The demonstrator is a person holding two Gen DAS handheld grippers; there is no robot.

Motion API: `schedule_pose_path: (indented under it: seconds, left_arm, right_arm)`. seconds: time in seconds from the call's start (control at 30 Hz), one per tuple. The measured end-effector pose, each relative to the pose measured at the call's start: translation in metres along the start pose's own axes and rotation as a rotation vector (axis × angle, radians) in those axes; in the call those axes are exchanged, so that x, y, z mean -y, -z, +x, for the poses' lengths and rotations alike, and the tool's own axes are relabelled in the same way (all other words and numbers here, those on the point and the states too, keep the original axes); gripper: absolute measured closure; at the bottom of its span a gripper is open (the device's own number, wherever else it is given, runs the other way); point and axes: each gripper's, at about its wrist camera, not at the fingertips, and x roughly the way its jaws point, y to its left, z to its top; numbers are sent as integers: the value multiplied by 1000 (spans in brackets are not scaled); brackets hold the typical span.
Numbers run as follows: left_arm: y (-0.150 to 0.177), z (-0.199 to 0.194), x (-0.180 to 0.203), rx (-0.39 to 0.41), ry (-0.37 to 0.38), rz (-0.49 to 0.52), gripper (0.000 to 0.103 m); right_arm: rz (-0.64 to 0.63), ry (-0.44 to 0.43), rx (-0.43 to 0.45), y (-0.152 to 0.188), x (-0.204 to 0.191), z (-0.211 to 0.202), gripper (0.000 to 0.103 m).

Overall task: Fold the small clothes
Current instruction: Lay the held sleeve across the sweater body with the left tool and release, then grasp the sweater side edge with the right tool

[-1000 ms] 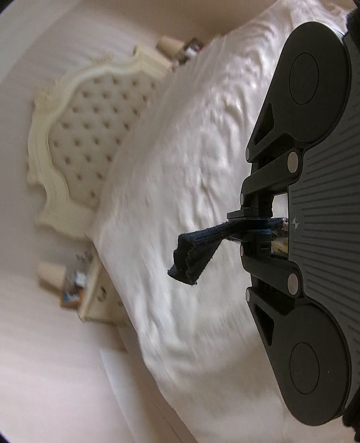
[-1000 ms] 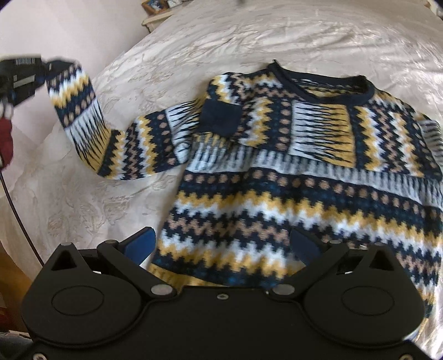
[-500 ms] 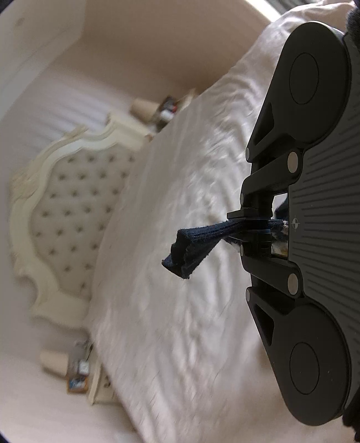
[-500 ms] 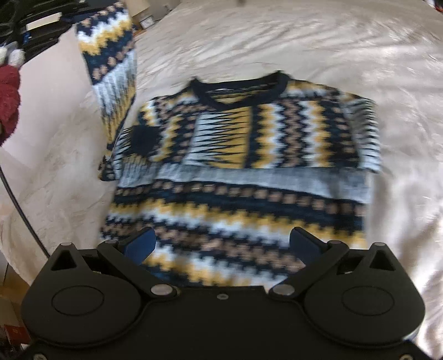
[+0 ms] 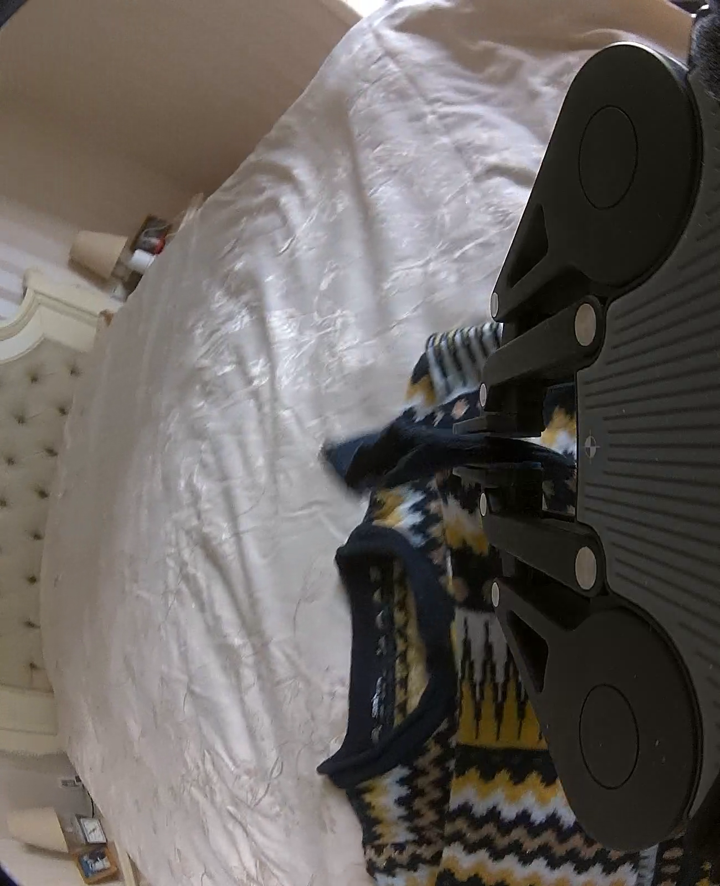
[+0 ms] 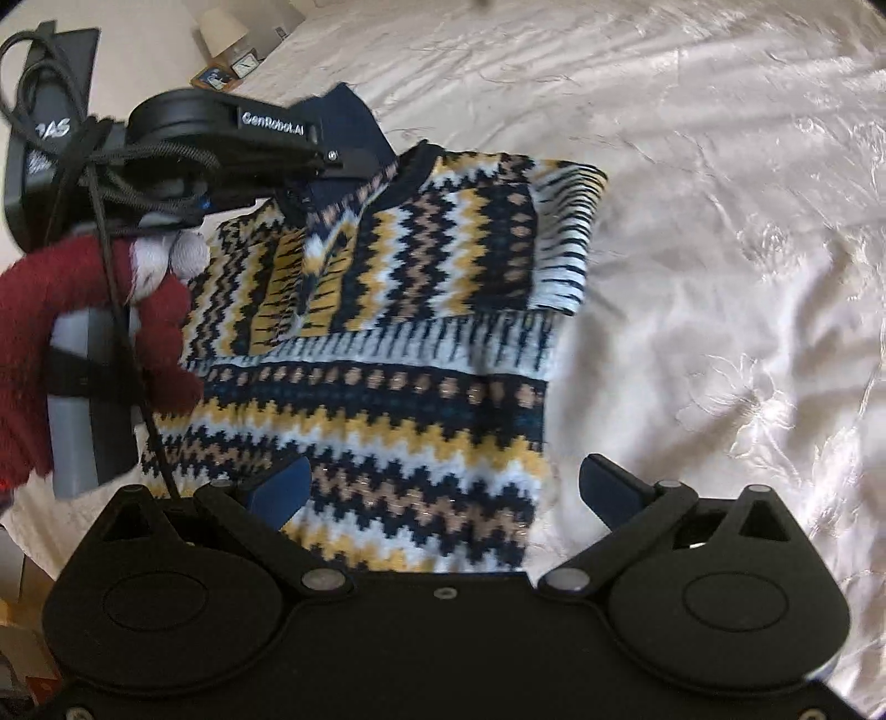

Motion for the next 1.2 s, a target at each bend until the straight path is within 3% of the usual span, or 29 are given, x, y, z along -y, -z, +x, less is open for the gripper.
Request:
schedule_pose_path:
  seconds: [0.07,0.17,0.37,0.5,0.77,0.97,1.2]
  left_arm:
    - [2,-8,9,1,42,15,69]
    - [3,-14,17,-13,145,78,54]
    - [6,-28,7,12,148,121,52]
    - [9,-41,-24,5,51,85,51]
    - [27,-49,-121,-95,-173,-43,50]
    - [40,-41,-168,-177,-239,-80,50]
    - [49,-25,-191,-212,-213,-117,47]
  right_arm:
    - [4,1,-2,-2,4,3,0]
    - [8,10,-4,-8,7,8,0]
    - [20,49,33,-26,10,12,0]
    - [11,48,79,-49,7,18,0]
    - [-5,20,152,-99,5,51,0]
    - [31,7,87,-118,11,84,0]
    - [102,-32,-36,-125,21,123,0]
